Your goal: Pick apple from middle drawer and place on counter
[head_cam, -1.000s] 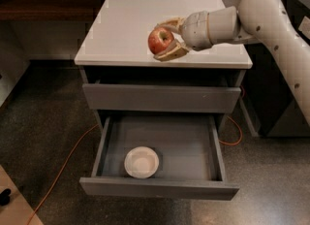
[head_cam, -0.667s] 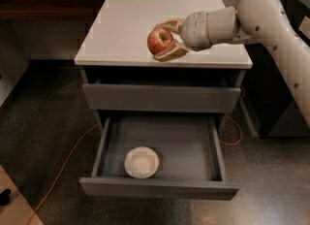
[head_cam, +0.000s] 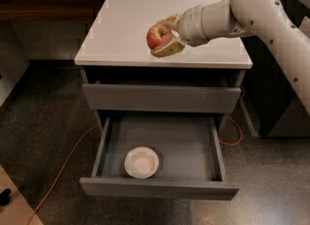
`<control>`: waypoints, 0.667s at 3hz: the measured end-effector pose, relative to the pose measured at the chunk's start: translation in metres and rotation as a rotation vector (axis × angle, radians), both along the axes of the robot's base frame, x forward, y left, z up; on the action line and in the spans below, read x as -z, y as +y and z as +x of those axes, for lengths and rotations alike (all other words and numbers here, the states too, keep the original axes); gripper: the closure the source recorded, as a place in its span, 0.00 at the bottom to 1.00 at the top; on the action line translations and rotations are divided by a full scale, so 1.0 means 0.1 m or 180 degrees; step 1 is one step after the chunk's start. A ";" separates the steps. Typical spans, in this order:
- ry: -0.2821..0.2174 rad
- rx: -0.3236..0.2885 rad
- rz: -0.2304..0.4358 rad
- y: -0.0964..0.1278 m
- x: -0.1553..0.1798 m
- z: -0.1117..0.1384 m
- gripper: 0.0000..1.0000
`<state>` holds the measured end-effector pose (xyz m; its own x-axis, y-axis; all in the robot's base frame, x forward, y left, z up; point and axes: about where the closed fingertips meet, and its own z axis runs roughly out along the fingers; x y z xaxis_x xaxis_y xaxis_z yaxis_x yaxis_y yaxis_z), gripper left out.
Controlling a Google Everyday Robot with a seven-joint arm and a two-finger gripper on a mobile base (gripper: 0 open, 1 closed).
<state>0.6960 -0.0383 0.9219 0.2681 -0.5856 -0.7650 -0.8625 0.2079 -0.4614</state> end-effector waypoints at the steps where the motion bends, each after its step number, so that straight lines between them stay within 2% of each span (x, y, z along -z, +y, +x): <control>1: 0.0358 0.0246 -0.0170 -0.04 -0.03 0.18 1.00; 2: 0.0653 0.0324 -0.0265 -0.11 0.03 0.32 1.00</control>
Offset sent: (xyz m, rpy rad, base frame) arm 0.0496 -0.0259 -0.0033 -0.1180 0.3079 -0.1401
